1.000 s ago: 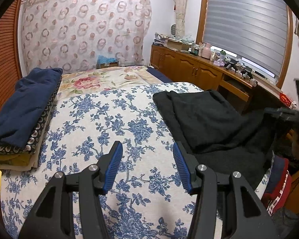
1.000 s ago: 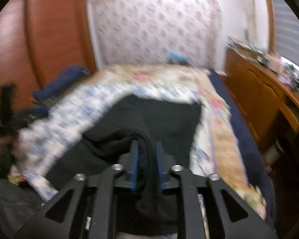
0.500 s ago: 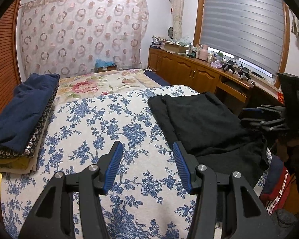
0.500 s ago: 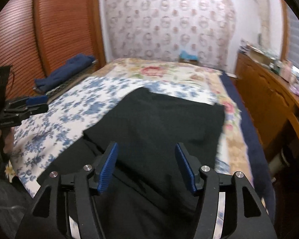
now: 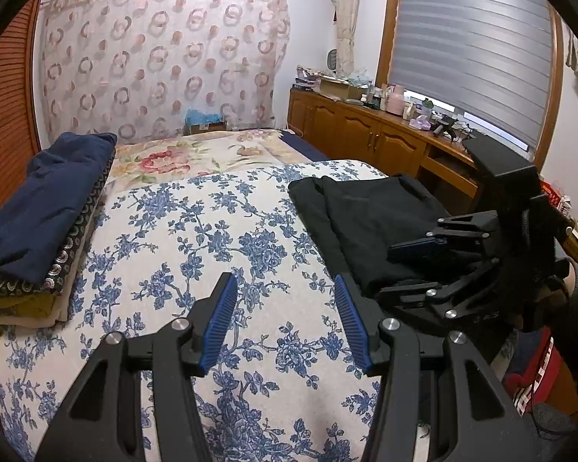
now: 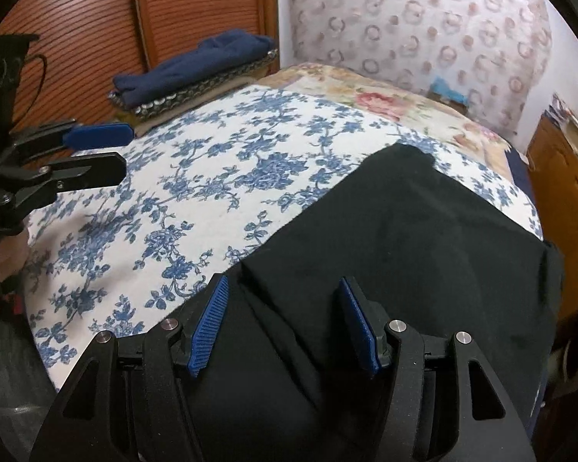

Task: Fold small clothes

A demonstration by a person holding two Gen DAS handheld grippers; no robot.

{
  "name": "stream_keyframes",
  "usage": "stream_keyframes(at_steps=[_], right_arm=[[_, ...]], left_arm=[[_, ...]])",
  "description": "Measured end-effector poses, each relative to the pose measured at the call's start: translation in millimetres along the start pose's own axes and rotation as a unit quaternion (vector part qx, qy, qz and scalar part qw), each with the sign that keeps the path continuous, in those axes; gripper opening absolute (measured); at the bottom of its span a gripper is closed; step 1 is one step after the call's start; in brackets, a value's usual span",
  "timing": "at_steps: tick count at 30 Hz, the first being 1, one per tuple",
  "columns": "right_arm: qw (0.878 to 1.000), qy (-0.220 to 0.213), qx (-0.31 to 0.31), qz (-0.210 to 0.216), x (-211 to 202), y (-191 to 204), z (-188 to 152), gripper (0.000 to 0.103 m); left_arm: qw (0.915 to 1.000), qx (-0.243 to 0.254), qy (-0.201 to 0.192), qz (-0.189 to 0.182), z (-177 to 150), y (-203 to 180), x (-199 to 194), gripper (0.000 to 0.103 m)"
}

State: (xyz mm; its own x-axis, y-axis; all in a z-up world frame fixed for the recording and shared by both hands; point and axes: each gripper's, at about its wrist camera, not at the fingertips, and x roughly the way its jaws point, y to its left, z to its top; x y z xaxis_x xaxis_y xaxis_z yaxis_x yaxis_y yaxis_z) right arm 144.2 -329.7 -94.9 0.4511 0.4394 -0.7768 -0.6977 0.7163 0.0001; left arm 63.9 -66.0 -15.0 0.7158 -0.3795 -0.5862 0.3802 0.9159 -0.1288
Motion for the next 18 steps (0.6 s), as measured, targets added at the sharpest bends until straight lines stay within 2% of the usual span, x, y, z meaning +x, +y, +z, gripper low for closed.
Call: stream_keyframes(at_steps=[6,9,10,11,14,18], right_arm=[[1.0,0.015,0.004,-0.01,15,-6,1,0.061],[1.0,-0.001,-0.006,-0.019,12,-5,-3,0.042],[1.0,-0.007,-0.006,-0.015,10,-6,-3,0.023],[1.0,-0.016,-0.002,-0.016,7,-8,-4,0.011],[0.999,-0.048,0.018,-0.02,-12,-20,1,0.008],[0.993,-0.086,0.043,-0.062,-44,-52,11,0.006]], left_arm=[[1.0,0.0,0.0,0.0,-1,0,1,0.052],[1.0,-0.001,0.001,0.0,0,0,1,0.052],[1.0,-0.001,0.001,0.0,-1,0,1,0.052],[1.0,-0.001,0.001,-0.001,-1,0,1,0.052],[1.0,0.002,0.001,-0.002,-2,-1,2,0.052],[1.0,0.003,0.003,-0.005,-3,-2,5,0.052]])
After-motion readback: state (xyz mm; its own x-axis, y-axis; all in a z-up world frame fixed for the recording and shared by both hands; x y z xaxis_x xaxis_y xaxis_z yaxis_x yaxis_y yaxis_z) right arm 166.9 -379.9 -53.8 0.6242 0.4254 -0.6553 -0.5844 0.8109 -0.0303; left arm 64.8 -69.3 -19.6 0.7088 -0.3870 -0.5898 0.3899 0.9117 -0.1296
